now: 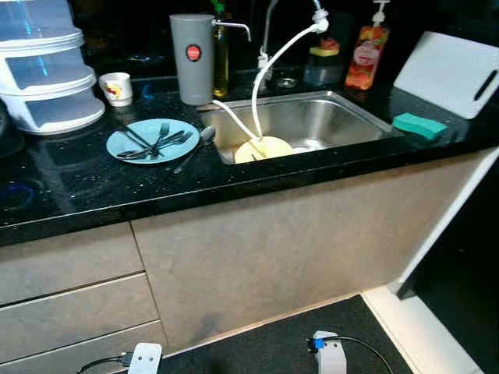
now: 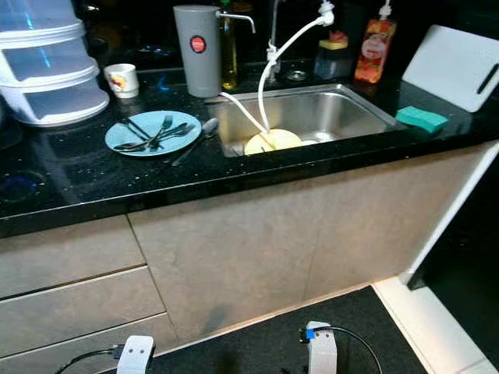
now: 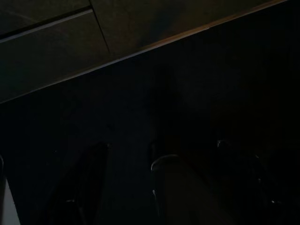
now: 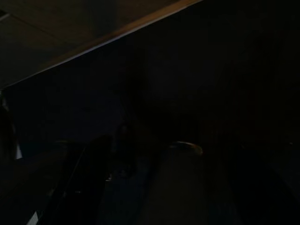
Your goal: Kitchen organization
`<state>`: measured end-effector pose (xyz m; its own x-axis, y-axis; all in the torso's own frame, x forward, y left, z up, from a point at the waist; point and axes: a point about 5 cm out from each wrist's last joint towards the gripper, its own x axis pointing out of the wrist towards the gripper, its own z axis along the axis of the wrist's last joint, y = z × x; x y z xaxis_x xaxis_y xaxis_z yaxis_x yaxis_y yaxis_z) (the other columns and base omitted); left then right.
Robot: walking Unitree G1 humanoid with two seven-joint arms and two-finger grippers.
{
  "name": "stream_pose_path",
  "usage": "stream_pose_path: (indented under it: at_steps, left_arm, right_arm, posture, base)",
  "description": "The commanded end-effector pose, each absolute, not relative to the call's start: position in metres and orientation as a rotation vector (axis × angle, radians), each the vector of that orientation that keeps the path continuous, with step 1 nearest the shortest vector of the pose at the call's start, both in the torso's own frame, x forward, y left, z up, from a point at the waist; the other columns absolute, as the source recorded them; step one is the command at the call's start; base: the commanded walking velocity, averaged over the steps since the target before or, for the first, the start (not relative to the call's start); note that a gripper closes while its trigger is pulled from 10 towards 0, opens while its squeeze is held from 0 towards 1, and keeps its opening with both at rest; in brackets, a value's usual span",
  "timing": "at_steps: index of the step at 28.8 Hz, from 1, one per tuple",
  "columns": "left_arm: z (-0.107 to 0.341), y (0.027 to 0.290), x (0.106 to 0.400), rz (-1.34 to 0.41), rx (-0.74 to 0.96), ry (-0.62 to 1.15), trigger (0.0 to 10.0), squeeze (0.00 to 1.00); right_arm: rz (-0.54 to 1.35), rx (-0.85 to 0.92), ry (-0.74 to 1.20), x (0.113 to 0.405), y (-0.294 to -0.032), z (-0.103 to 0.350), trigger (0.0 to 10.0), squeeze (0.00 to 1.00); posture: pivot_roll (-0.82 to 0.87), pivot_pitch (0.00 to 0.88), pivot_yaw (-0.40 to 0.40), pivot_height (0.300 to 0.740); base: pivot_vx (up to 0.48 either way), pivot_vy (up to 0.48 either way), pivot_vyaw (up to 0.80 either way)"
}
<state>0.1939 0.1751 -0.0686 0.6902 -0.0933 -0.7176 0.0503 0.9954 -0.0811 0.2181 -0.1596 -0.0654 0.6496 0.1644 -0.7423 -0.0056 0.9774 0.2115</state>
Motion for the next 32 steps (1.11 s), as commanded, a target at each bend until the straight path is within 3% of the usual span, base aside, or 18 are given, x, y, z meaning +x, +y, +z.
stream_pose_path:
  at_steps: [1,6,21,32]
  left_arm:
    - [-0.071,0.175,0.191,-0.067,-0.072,0.833,10.0,0.00]
    - [-0.074,0.174,0.188,-0.070,-0.103,0.870,10.0,0.00]
    - [-0.069,0.177,0.194,-0.101,0.010,0.820,10.0,0.00]
    - [-0.067,0.176,0.198,-0.107,0.017,0.809,10.0,0.00]
  right_arm:
    - [0.113,0.201,0.882,0.215,-0.157,-0.068,10.0,0.00]
    - [0.116,0.206,0.884,0.215,-0.156,-0.068,10.0,0.00]
    - [0.088,0.227,0.881,0.215,-0.157,-0.068,10.0,0.00]
    - [0.049,0.240,0.884,0.214,-0.160,-0.069,10.0,0.00]
  posture:
    - [0.05,0.078,-0.015,0.740]
    - [0.05,0.074,-0.013,0.740]
    - [0.05,0.087,-0.012,0.740]
    - [0.06,0.088,-0.008,0.740]
  base:
    - [0.000,0.000,0.00]
    - [0.000,0.000,0.64]
    - [0.000,0.000,0.80]
    - [0.000,0.000,0.50]
